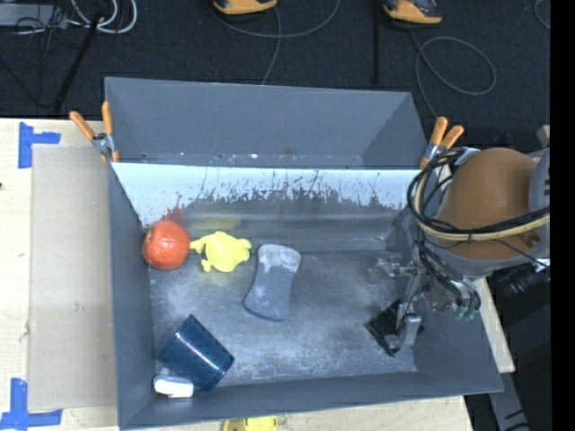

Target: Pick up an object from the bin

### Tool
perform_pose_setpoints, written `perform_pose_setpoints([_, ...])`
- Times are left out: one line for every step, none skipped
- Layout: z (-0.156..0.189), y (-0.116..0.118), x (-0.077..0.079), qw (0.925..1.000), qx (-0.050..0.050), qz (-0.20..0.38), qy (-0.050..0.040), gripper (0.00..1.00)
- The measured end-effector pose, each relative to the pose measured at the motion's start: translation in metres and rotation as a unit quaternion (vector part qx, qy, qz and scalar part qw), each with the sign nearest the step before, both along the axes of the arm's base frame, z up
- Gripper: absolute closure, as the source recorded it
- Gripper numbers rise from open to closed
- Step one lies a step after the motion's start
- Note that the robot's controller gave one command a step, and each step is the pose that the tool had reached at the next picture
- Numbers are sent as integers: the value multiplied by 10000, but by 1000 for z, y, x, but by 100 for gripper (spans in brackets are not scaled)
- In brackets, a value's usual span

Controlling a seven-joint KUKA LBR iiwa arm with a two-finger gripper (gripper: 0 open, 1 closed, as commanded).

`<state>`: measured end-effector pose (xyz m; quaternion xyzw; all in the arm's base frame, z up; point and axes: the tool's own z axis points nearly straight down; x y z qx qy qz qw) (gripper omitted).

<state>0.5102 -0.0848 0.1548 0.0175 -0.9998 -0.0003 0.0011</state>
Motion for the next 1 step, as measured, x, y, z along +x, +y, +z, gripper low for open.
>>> perform_pose_setpoints([-45,-24,7,9928,-3,1199,-24,0])
